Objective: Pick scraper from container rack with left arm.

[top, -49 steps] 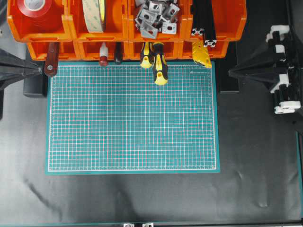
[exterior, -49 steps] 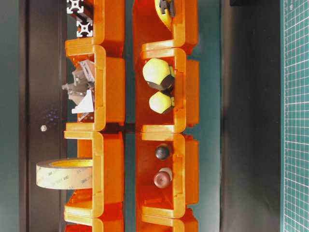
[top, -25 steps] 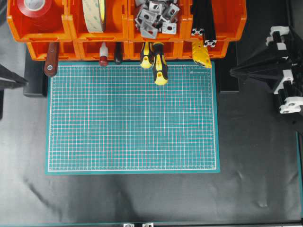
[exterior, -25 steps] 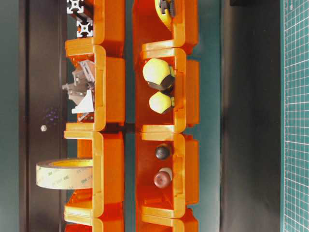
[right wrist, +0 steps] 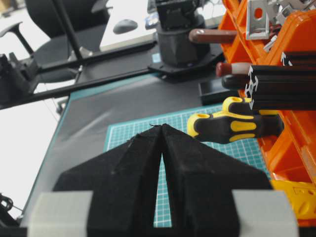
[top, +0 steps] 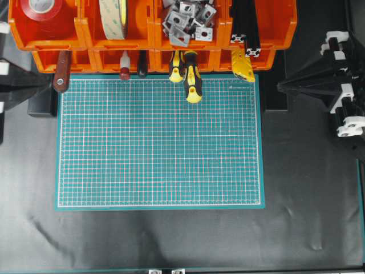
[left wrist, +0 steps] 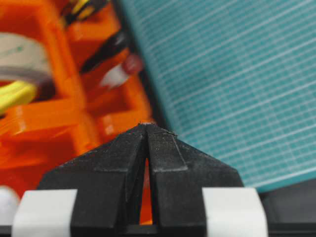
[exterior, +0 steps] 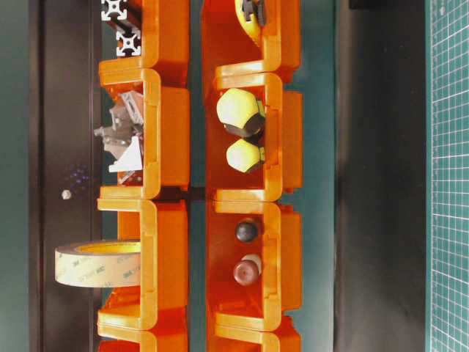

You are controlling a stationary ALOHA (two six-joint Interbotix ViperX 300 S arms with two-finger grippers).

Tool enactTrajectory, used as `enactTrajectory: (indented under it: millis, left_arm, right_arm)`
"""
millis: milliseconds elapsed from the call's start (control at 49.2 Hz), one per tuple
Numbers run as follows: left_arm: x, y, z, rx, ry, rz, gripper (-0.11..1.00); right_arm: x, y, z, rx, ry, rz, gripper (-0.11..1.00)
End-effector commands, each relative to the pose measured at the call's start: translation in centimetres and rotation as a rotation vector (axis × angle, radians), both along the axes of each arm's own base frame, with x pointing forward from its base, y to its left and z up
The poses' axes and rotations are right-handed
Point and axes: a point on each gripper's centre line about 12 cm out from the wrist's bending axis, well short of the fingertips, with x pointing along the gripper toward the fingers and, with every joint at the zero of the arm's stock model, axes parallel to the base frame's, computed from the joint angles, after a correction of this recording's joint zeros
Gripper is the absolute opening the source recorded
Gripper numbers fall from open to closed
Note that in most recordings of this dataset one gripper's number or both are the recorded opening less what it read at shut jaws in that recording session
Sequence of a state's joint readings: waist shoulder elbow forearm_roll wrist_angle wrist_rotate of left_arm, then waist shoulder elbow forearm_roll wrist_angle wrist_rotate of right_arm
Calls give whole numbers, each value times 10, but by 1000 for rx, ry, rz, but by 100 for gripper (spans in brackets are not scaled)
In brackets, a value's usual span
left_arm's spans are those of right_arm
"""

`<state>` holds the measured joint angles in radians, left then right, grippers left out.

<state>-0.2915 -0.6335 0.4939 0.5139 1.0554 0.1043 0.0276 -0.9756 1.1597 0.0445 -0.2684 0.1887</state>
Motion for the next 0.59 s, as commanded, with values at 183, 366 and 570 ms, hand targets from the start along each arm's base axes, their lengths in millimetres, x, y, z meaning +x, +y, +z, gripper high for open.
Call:
enactTrajectory:
  millis: [183,366,570]
  left_arm:
    - [6,-35,-7,206,46,133,0]
    - [-2,-48,-28,272,9,247,0]
    - [6,-57,-58,306,47,195,0]
  right_arm:
    - [2,1,7,3,12,3,1]
    - [2,1,4,2,37,4,1]
    - [1,1,2,5,48,4,1]
